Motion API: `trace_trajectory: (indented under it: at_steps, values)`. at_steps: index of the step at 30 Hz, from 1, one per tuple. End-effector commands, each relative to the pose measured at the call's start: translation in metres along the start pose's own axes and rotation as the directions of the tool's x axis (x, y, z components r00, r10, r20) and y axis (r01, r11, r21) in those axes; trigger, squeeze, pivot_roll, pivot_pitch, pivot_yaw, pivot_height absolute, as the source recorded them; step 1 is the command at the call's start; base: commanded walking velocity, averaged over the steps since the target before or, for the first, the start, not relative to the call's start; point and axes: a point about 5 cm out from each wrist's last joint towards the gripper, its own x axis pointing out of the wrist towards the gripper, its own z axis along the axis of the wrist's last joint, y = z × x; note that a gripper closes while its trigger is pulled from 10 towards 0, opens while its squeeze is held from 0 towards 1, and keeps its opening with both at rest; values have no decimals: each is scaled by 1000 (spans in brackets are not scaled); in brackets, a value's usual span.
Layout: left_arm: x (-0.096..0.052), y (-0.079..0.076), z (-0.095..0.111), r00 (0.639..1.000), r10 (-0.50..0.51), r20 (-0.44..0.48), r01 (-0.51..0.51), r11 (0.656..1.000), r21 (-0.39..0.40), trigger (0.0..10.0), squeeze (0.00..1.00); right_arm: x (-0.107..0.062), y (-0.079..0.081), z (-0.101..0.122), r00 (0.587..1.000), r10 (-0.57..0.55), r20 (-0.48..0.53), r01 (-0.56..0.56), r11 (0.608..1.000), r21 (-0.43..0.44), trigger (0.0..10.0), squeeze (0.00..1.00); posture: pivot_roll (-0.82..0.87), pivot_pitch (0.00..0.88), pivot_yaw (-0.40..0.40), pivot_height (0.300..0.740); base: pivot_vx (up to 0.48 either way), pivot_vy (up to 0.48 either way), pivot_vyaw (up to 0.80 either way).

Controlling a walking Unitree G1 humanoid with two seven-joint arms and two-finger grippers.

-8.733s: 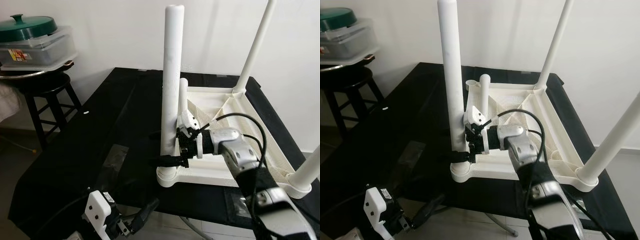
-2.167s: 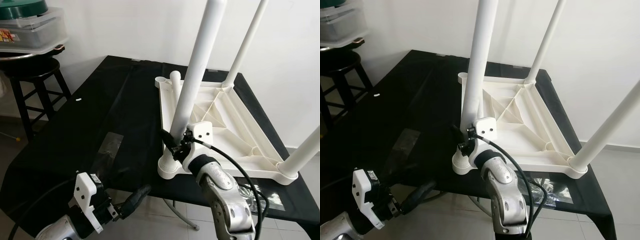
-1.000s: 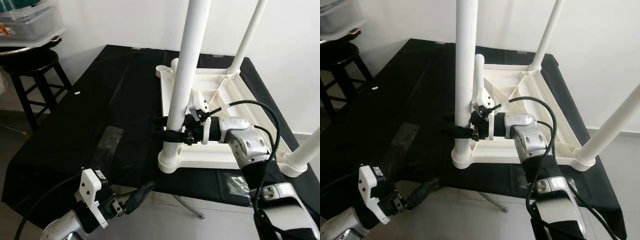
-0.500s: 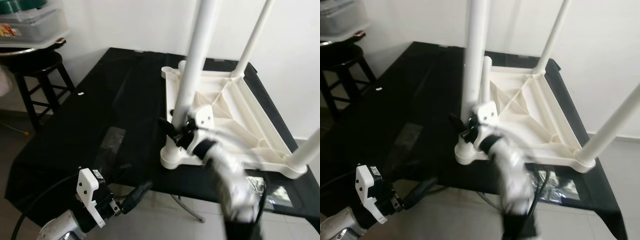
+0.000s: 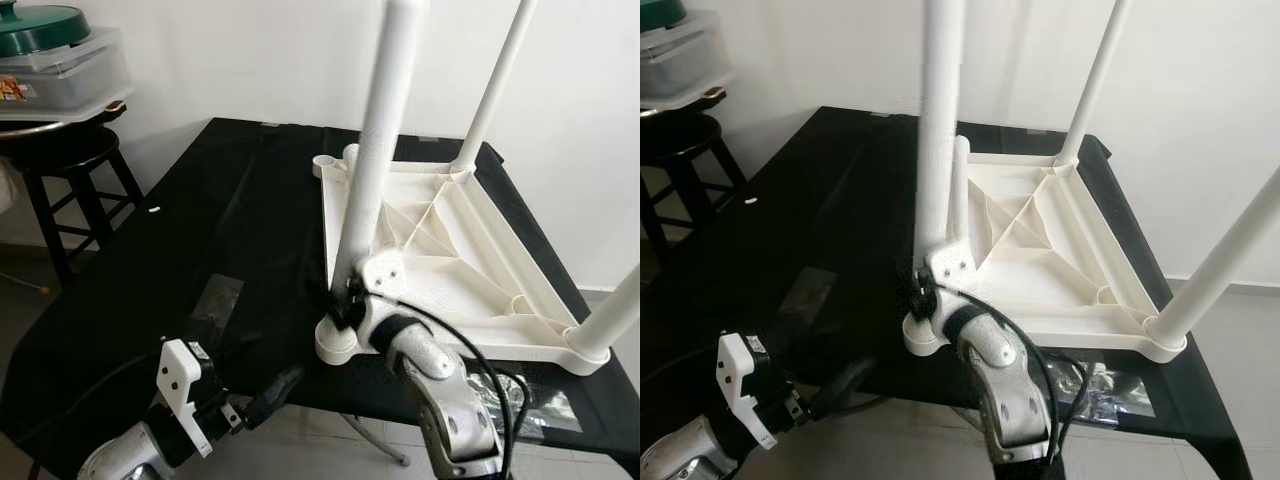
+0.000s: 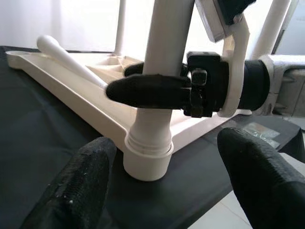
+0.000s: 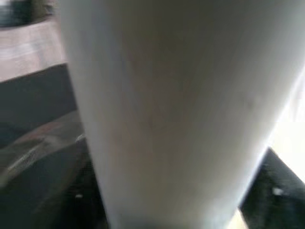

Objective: Building children table

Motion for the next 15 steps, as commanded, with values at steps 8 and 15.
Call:
trace_trajectory:
  at_steps: [8,15]
  values:
    - [1,-2,-5,1000,-4,-7,4,1000,-3,10000,0,8,-20,32,937,347,49,-338,932,-133,10000,1000,-21,102,-62,740,0,0,0]
    - [-2,-5,-5,1000,1,-7,-1,1000,-7,10000,0,15,-52,44,854,520,14,-512,846,-150,10000,0,-6,106,-62,740,0,0,0]
